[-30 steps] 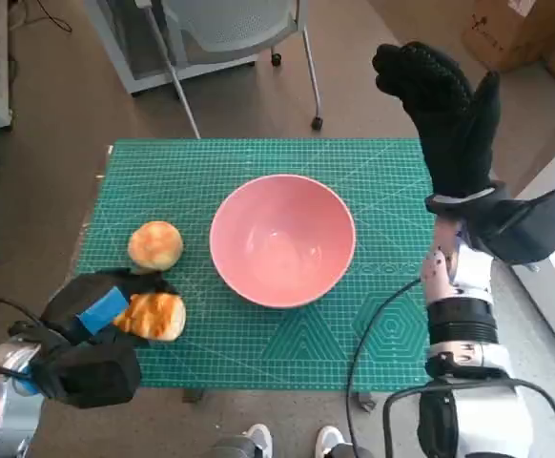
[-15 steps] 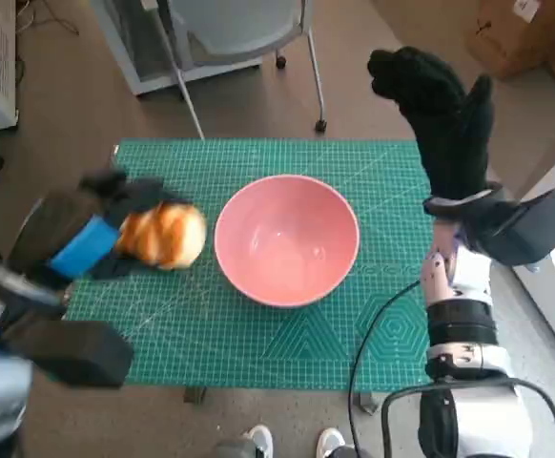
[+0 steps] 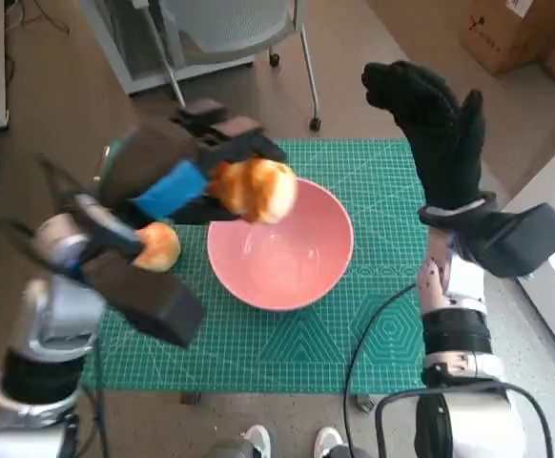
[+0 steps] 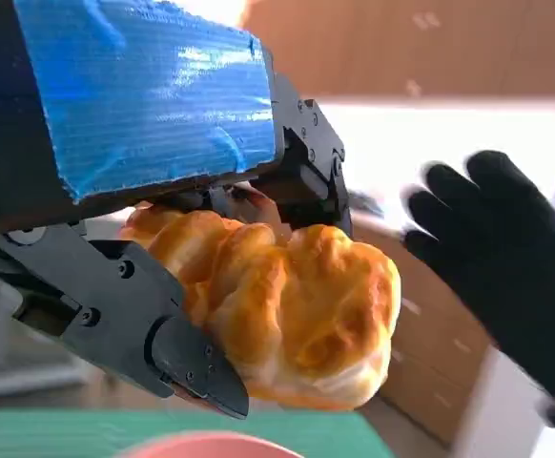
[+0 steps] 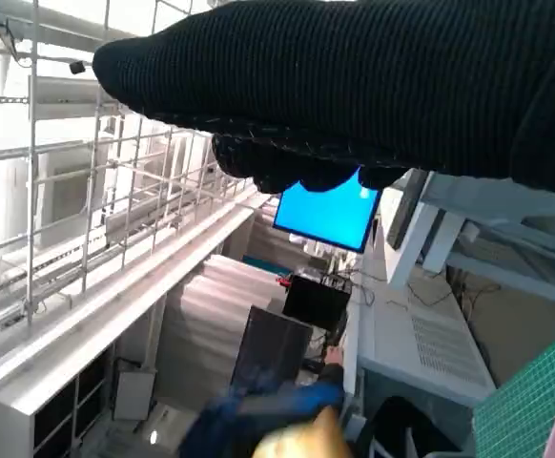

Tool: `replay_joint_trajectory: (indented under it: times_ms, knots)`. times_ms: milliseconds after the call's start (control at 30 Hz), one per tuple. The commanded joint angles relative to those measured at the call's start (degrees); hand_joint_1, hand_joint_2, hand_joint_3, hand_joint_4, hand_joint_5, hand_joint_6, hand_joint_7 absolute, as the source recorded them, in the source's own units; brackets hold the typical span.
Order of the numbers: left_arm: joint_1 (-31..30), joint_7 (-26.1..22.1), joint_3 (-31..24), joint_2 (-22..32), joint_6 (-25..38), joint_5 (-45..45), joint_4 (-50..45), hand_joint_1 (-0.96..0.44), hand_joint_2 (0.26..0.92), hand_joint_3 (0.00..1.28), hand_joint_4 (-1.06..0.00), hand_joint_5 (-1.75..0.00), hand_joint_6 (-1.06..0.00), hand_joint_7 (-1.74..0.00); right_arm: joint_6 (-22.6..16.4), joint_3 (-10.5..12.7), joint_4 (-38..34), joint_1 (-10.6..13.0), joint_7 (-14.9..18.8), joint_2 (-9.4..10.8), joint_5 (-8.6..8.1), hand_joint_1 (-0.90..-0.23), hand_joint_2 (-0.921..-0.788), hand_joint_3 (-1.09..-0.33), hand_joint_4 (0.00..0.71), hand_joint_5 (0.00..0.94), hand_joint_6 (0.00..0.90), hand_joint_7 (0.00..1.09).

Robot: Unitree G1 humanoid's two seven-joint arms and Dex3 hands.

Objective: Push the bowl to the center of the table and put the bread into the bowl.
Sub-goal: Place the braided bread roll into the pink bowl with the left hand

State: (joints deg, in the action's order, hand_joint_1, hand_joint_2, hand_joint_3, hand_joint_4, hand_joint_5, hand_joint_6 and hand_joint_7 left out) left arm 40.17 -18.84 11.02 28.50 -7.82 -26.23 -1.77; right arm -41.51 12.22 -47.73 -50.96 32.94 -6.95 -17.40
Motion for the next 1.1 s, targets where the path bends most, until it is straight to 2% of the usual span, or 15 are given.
replay_joint_trajectory:
  times_ms: [33,400,467,533,567,600,633,667,733,767,900,1100]
  knots:
    - [1.71,-0.29,2.68,-1.18,-2.01,-1.21,4.77,0.00,0.920,0.03,-0.71,-1.05,-0.69,-1.19,1.41,-0.32,1.59,2.78,-0.49,-0.51,0.40,-0.596,-0.921,-0.506,0.259,0.000,0.384,0.00]
    - [1.59,-0.40,6.07,-4.28,-5.32,-0.72,15.12,0.00,0.920,0.06,-0.68,-1.12,-0.66,-1.19,2.19,-0.04,3.66,4.87,-1.51,-1.18,0.17,-0.587,-0.921,-0.498,0.255,0.001,0.397,0.01]
    - [1.09,-1.21,6.30,-4.51,-4.93,-0.32,15.86,0.00,0.921,0.09,-0.65,-1.15,-0.61,-1.23,2.29,-0.04,3.91,5.08,-1.90,-1.19,0.23,-0.586,-0.921,-0.498,0.254,0.000,0.397,0.01]
    - [0.77,-2.59,6.48,-4.63,-4.13,0.35,16.46,0.00,0.921,0.19,-0.53,-1.27,-0.50,-1.34,2.24,-0.02,3.86,5.10,-2.32,-1.25,0.40,-0.585,-0.921,-0.498,0.254,0.000,0.397,0.01]
    - [0.68,-3.25,6.53,-4.69,-3.73,0.62,16.68,-0.01,0.898,0.19,-0.47,-1.16,-0.44,-1.23,2.20,0.00,3.77,5.07,-2.49,-1.30,0.48,-0.584,-0.921,-0.498,0.254,0.000,0.397,0.01]
    - [0.31,-4.73,6.54,-4.55,-2.55,1.13,16.37,-0.04,0.876,0.16,-0.43,-0.89,-0.40,-0.99,2.13,-0.01,3.75,5.07,-2.80,-1.32,0.63,-0.584,-0.921,-0.498,0.254,0.000,0.397,0.01]
    - [0.08,-5.78,6.55,-4.48,-1.71,1.46,16.17,-0.06,0.864,0.14,-0.38,-0.74,-0.35,-0.87,2.08,-0.03,3.71,5.06,-2.99,-1.36,0.72,-0.586,-0.921,-0.498,0.254,0.000,0.397,0.01]
    - [-0.26,-7.11,6.56,-4.31,-0.40,1.72,15.53,-0.08,0.852,0.10,-0.33,-0.50,-0.29,-0.67,2.04,-0.02,3.59,5.00,-3.16,-1.39,0.76,-0.588,-0.921,-0.498,0.254,0.001,0.397,0.01]
    - [-0.64,-9.06,6.62,-4.13,1.83,1.83,14.29,-0.15,0.830,0.05,-0.22,-0.21,-0.18,-0.44,1.94,-0.05,3.39,4.87,-3.44,-1.44,0.83,-0.590,-0.921,-0.498,0.256,0.001,0.397,0.01]
    - [-0.78,-9.83,6.64,-4.03,2.80,1.82,13.64,-0.19,0.821,0.04,-0.18,-0.13,-0.15,-0.38,1.89,-0.09,3.37,4.85,-3.59,-1.43,0.89,-0.590,-0.921,-0.499,0.257,0.002,0.397,0.01]
    - [-1.31,-12.40,6.90,-3.22,6.71,0.55,10.00,-0.30,0.810,0.02,-0.11,-0.04,-0.10,-0.29,1.83,-0.29,3.15,4.58,-3.74,-1.37,0.91,-0.591,-0.921,-0.500,0.257,0.002,0.397,0.01]
    - [-2.24,-9.97,6.70,-2.47,5.25,-1.75,8.61,-0.41,0.812,0.01,-0.06,0.00,-0.09,-0.25,1.96,-0.58,2.45,3.79,-3.27,-1.51,0.82,-0.592,-0.921,-0.505,0.253,0.000,0.395,0.01]
